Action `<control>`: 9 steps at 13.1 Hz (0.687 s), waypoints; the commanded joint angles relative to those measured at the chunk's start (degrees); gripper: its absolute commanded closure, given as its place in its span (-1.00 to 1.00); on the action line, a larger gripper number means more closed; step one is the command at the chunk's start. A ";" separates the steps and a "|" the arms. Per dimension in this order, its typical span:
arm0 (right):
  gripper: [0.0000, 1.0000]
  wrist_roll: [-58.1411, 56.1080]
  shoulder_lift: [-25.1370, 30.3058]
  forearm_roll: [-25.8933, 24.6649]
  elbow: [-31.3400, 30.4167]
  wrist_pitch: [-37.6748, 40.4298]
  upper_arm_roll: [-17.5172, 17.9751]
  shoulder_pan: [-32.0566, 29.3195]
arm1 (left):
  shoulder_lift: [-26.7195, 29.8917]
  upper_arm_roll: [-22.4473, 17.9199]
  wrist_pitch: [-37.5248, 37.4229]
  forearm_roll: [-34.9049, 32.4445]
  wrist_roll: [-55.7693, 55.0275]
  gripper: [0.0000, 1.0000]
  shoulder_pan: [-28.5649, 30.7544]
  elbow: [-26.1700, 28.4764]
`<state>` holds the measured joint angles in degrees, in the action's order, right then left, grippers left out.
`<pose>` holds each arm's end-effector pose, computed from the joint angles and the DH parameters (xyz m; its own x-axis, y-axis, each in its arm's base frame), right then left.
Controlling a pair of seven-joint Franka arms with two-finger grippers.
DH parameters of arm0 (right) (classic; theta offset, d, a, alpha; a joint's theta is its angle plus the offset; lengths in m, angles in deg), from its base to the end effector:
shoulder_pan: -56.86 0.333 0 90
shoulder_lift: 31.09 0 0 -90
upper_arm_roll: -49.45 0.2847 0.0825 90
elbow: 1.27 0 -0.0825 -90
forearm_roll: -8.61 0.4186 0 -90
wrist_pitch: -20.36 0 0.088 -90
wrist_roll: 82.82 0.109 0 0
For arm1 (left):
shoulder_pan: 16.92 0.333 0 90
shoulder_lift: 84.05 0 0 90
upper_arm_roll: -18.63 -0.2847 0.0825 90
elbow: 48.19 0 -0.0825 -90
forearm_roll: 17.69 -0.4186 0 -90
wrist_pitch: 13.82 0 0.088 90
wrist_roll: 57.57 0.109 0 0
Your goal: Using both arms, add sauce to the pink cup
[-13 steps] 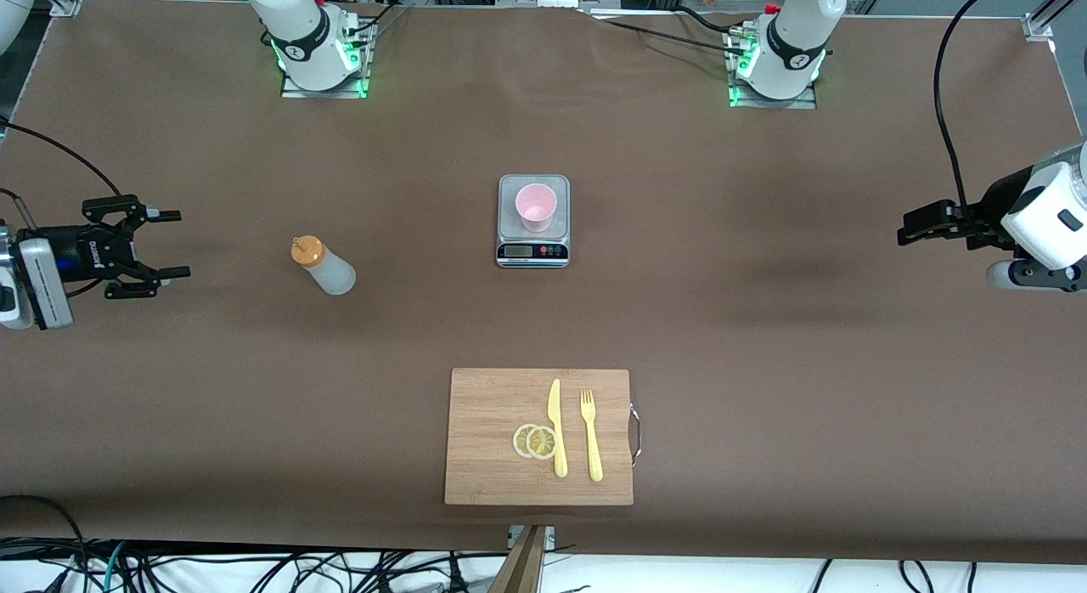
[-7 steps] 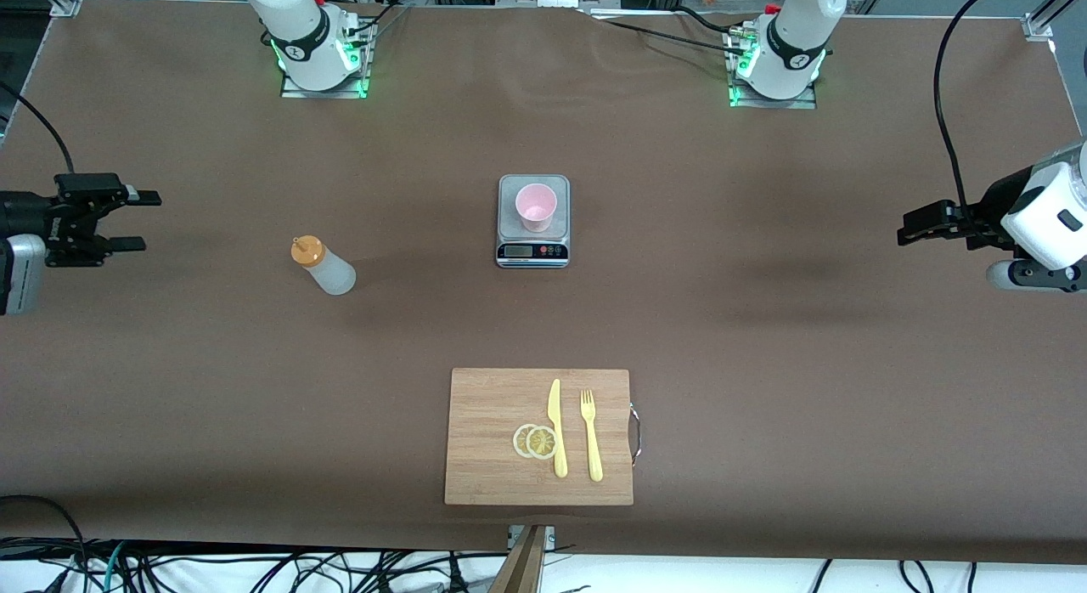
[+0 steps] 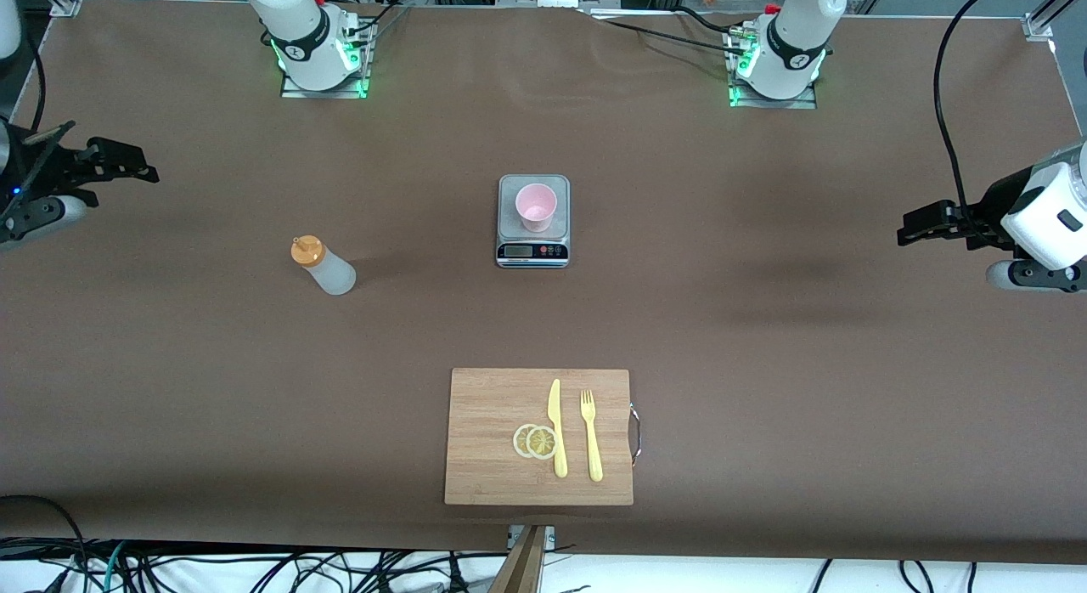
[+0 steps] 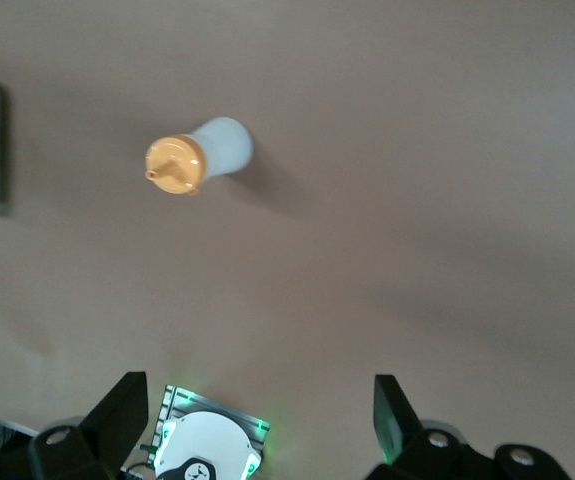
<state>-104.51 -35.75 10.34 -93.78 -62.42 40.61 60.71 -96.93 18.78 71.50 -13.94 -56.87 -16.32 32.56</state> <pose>0.5873 -0.0451 0.5128 0.9303 0.2908 -0.2236 0.2730 -0.9560 -0.1077 0.6382 -0.0024 0.5277 0.9896 -0.0098 -0.1435 0.0000 -0.9977 0.0676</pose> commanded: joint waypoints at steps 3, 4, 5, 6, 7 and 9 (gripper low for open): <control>-0.99 14.53 9.41 -2.17 -11.74 -10.55 2.06 -1.92 | -0.57 -0.15 -0.32 -0.94 1.15 -1.00 -0.34 -1.29; -0.99 18.49 9.06 -1.82 -10.52 -9.78 3.20 -2.18 | -0.49 -0.15 -0.32 -0.94 1.06 -1.00 -0.34 -1.29; -0.99 19.05 8.44 -1.90 -9.64 -9.59 3.39 -2.62 | -0.49 -0.15 -0.32 -0.94 1.06 -1.00 -0.34 -1.29; -0.99 19.06 8.18 -1.82 -8.50 -9.68 3.48 -2.62 | -0.57 -0.15 -0.32 -0.94 1.15 -1.00 -0.34 -1.29; -0.99 18.97 7.13 -1.73 -7.09 -9.42 3.74 -3.14 | -0.49 -0.15 -0.32 -0.94 1.06 -1.00 -0.34 -1.29; -0.99 19.06 4.41 -1.38 -2.62 -5.13 4.44 -3.32 | -0.49 -0.06 -0.32 -0.94 1.15 -1.00 -0.43 -1.29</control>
<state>-86.45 -28.65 8.83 -101.17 -71.04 43.49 58.89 -96.99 18.81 71.51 -13.94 -56.87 -16.32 32.55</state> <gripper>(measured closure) 0.000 0.000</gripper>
